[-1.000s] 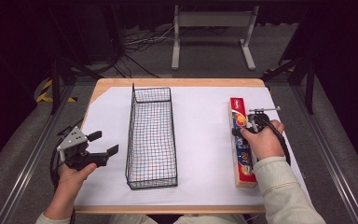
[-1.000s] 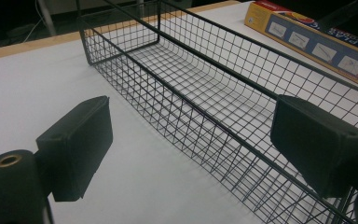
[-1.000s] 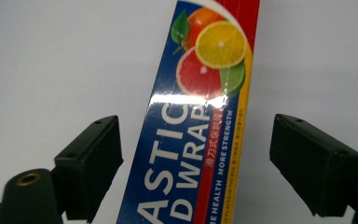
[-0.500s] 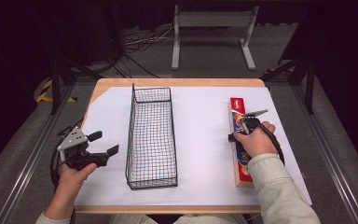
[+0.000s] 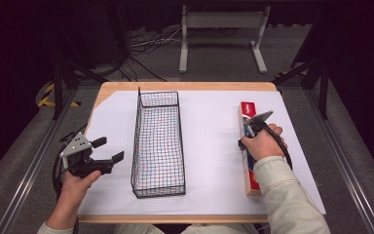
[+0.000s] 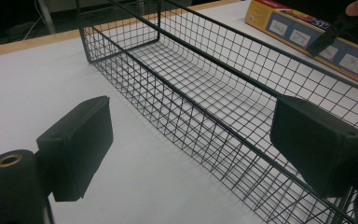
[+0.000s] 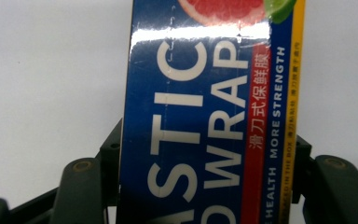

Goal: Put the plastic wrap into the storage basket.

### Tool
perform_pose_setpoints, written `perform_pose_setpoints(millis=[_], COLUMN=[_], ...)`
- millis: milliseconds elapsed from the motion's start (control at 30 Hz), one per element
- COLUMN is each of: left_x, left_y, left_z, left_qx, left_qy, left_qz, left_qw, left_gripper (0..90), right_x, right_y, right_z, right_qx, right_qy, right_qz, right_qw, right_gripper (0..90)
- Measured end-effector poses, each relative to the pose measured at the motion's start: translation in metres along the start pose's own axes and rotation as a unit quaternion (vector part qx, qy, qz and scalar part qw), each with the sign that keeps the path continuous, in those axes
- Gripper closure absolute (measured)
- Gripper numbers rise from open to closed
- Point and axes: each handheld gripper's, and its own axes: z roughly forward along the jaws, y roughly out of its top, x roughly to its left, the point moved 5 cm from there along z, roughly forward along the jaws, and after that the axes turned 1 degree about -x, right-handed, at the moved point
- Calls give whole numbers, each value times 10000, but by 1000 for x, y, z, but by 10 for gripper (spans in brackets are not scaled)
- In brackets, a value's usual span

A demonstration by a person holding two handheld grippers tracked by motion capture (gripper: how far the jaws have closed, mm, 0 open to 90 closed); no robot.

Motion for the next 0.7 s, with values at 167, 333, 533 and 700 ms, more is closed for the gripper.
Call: perform_pose_setpoints(millis=[167, 333, 533, 700], left_x=[0, 0, 0, 0], left_y=[0, 0, 0, 1], left_z=[0, 0, -1, -1], left_qx=[-5, -4, -28, -46], left_qy=[-3, -6, 11, 16], left_qz=[6, -13, -12, -10], left_qw=[10000, 10000, 10000, 10000], left_gripper=[138, 138, 138, 138], right_x=[-3, -5, -4, -2], right_y=[0, 3, 7, 12], right_z=[-2, -6, -19, -32], right_qx=[11, -102, -224, -375], right_qy=[131, 231, 348, 440], right_qz=[100, 166, 198, 181], right_qw=[9999, 9995, 9989, 9982], right_gripper=[404, 413, 414, 413])
